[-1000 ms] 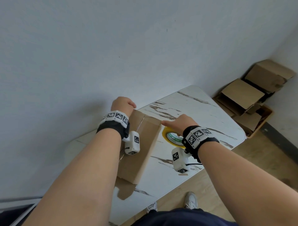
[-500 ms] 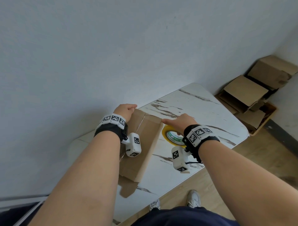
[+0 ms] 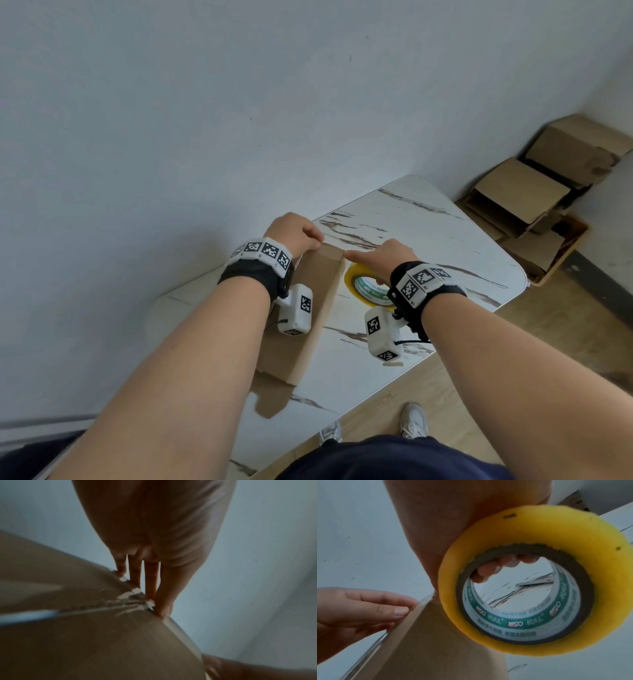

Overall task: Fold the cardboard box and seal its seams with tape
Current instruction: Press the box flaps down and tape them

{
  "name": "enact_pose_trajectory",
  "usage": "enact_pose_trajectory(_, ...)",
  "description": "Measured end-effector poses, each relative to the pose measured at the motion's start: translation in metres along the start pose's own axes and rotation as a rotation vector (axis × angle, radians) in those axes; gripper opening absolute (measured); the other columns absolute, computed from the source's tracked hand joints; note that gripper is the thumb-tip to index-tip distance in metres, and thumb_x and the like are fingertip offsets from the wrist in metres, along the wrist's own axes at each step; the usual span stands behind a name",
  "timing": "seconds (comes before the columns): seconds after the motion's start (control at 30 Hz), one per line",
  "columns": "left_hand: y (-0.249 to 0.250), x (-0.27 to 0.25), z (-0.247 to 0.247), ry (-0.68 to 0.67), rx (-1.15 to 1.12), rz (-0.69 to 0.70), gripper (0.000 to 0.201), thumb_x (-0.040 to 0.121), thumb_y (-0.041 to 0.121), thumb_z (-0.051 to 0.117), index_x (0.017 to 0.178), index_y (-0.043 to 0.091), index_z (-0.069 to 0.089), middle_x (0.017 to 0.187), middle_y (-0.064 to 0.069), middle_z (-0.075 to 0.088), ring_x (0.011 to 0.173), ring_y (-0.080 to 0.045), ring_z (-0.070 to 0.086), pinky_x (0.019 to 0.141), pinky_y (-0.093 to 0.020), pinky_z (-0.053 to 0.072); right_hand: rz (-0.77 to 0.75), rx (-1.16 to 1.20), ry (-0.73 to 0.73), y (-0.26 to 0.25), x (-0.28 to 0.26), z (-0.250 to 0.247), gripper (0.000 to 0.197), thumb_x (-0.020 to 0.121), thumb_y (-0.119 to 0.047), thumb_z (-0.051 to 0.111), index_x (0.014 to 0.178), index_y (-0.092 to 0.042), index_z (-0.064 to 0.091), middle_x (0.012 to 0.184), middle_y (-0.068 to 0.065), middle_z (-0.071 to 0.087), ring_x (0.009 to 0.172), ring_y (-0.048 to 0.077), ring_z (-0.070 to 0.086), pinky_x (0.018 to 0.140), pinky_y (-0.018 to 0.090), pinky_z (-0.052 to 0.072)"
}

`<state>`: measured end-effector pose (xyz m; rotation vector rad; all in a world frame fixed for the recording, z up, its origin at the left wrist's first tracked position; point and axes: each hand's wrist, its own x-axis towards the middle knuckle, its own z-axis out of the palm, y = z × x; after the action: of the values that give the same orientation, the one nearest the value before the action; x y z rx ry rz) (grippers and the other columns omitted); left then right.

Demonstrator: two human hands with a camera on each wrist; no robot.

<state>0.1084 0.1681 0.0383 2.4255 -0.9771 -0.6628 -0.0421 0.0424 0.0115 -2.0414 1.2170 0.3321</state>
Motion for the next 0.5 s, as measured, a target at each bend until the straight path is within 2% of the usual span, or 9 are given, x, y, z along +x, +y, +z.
enact_pose_trajectory(0.1, -0.002, -0.001, 0.001, -0.075, -0.046, -0.009, 0.018, 0.082, 0.019, 0.070, 0.098, 0.024, 0.076, 0.105, 0.005, 0.072, 0.103, -0.012, 0.062, 0.086, -0.020, 0.042, 0.002, -0.004, -0.003, -0.001, -0.001, 0.000, 0.065, 0.065, -0.073, 0.061, 0.071, -0.009, 0.061, 0.063, 0.005, 0.067, 0.053, 0.021, 0.057, 0.058, 0.027, 0.046)
enact_pose_trajectory(0.23, -0.003, 0.001, -0.004, -0.177, 0.031, -0.043, 0.024, 0.090, 0.024, 0.062, 0.111, 0.027, 0.071, 0.122, 0.004, 0.066, 0.116, -0.015, 0.057, 0.095, -0.021, 0.038, 0.009, -0.004, -0.007, -0.002, -0.002, 0.002, 0.063, 0.066, -0.074, 0.060, 0.066, -0.010, 0.062, 0.060, 0.004, 0.068, 0.050, 0.020, 0.057, 0.057, 0.027, 0.046)
enact_pose_trajectory(0.3, 0.003, 0.002, -0.001, -0.210, 0.128, -0.051, 0.027, 0.094, 0.026, 0.054, 0.118, 0.030, 0.067, 0.131, 0.004, 0.061, 0.123, -0.017, 0.052, 0.105, -0.026, 0.035, 0.014, 0.009, -0.006, -0.001, -0.002, 0.003, 0.063, 0.067, -0.074, 0.060, 0.067, -0.011, 0.062, 0.057, 0.003, 0.067, 0.048, 0.019, 0.057, 0.055, 0.026, 0.046)
enact_pose_trajectory(0.37, 0.010, 0.003, 0.005, -0.239, 0.276, -0.057, 0.034, 0.098, 0.024, 0.043, 0.124, 0.035, 0.061, 0.139, 0.005, 0.054, 0.130, -0.020, 0.044, 0.114, -0.036, 0.025, 0.017, 0.018, -0.002, 0.000, -0.001, 0.005, 0.064, 0.067, -0.074, 0.059, 0.069, -0.010, 0.062, 0.056, 0.002, 0.066, 0.047, 0.018, 0.057, 0.054, 0.026, 0.046)
enact_pose_trajectory(0.43, 0.017, 0.003, 0.010, -0.210, 0.339, -0.053, 0.039, 0.096, 0.018, 0.039, 0.122, 0.038, 0.060, 0.140, 0.005, 0.051, 0.132, -0.022, 0.040, 0.117, -0.043, 0.016, 0.011, 0.010, -0.001, 0.000, 0.000, 0.006, 0.065, 0.068, -0.074, 0.059, 0.069, -0.010, 0.063, 0.056, 0.002, 0.066, 0.046, 0.018, 0.057, 0.053, 0.025, 0.046)
enact_pose_trajectory(0.47, 0.019, 0.003, 0.011, -0.163, 0.345, -0.014, 0.039, 0.094, 0.015, 0.042, 0.117, 0.038, 0.064, 0.137, 0.005, 0.053, 0.130, -0.022, 0.043, 0.116, -0.043, 0.019, 0.010, 0.008, 0.003, 0.001, 0.000, 0.005, 0.065, 0.068, -0.075, 0.058, 0.070, -0.010, 0.063, 0.057, 0.002, 0.067, 0.047, 0.018, 0.058, 0.054, 0.025, 0.046)
enact_pose_trajectory(0.5, 0.019, 0.003, 0.012, -0.097, 0.323, 0.026, 0.037, 0.090, 0.013, 0.047, 0.108, 0.038, 0.067, 0.131, 0.006, 0.057, 0.125, -0.021, 0.048, 0.113, -0.041, 0.028, 0.010, 0.010, 0.006, 0.001, 0.000, 0.005, 0.066, 0.067, -0.075, 0.058, 0.070, -0.010, 0.064, 0.058, 0.002, 0.068, 0.048, 0.018, 0.058, 0.054, 0.025, 0.046)
